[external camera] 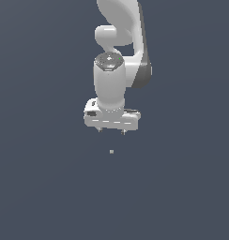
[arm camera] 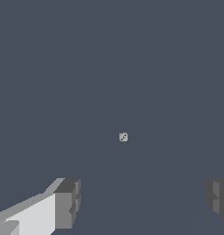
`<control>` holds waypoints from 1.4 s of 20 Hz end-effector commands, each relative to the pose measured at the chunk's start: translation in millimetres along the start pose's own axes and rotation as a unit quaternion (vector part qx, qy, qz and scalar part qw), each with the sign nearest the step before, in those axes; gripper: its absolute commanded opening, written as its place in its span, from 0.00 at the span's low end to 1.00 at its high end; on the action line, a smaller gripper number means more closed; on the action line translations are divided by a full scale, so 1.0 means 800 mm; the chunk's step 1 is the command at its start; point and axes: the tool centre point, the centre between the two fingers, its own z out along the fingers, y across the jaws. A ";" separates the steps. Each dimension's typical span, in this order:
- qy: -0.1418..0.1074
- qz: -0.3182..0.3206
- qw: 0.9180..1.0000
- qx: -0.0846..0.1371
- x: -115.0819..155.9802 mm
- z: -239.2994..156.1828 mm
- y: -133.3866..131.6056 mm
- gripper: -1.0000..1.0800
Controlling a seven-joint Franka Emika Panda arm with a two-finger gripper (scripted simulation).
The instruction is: Pick up the object and move it to a goal position.
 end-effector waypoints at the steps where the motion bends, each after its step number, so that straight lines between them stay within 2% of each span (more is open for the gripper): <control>1: -0.002 0.023 1.000 0.001 0.001 0.005 0.000 0.96; 7: -0.006 0.099 0.995 0.002 0.003 0.022 -0.001 0.96; 14: -0.012 0.198 0.980 0.002 0.005 0.044 -0.001 0.96; 21: -0.016 0.294 0.956 0.000 0.007 0.065 -0.001 0.96; 28: -0.020 0.387 0.922 -0.004 0.009 0.086 -0.001 0.96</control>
